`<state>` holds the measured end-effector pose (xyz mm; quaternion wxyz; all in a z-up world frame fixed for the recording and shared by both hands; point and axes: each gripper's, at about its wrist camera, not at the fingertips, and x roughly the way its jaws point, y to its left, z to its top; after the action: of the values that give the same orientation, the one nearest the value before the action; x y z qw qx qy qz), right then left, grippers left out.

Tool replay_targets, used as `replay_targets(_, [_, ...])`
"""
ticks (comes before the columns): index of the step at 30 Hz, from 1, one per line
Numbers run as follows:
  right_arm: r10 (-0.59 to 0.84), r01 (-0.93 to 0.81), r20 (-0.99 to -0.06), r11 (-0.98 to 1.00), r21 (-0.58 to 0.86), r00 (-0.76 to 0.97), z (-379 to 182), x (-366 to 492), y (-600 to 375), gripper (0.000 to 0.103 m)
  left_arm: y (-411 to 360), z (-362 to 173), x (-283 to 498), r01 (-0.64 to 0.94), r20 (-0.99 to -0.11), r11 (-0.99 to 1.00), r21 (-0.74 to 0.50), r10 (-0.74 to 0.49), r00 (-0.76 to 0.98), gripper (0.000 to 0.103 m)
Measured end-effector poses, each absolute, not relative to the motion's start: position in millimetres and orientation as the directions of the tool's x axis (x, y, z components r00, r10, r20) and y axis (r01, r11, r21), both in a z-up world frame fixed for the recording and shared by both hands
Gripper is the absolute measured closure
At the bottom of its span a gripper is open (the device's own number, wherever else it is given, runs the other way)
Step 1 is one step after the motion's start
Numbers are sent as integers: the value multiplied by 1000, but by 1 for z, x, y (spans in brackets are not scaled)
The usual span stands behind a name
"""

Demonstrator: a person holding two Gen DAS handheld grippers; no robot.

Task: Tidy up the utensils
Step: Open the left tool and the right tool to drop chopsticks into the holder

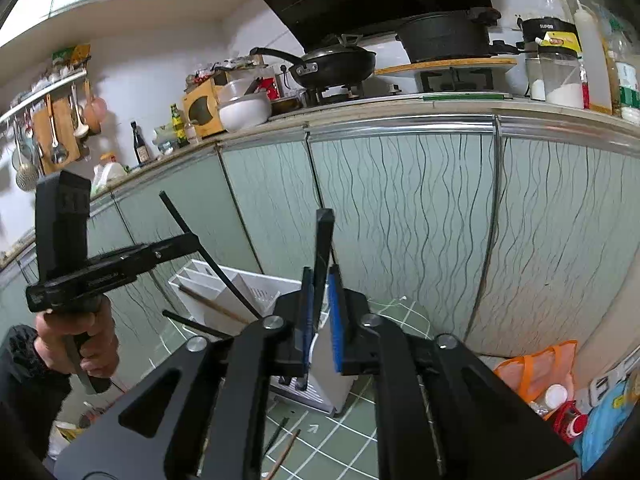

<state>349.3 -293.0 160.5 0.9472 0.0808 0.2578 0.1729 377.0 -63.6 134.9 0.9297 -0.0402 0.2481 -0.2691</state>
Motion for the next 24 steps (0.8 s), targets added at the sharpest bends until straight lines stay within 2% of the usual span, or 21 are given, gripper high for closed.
replay_targets(2, [361,-284,-465,931,230,809,159,347,-292,47,-61,136,367,457,-405,872,-176,-487,774,6])
replay_targets(4, [349,-277,-467,936,219,812,157,343,-292,42,-60,137,359,466,-372,871,-153,-488,790,6])
replay_targets(6, [336,-262,-472,940,218,815,155,338,-295,23,-61,137,355,464,-397,878,-120,-471,788,6])
replay_targets(8, [328,-257,-467,943,211,821,155,333,-297,16,-63,135,351,459,-423,884,-87,-450,787,5])
replay_targets(9, [323,-255,-468,945,203,822,155,331,-296,8,-62,134,347,459,-427,886,-68,-442,789,4])
replay_targets(16, [288,-267,-487,957,114,824,160,309,-283,7,-52,138,324,448,-425,893,-44,-423,801,4])
replay_targets(24, [272,-259,-501,961,96,822,168,285,-280,7,-43,146,298,432,-431,902,-17,-396,811,4])
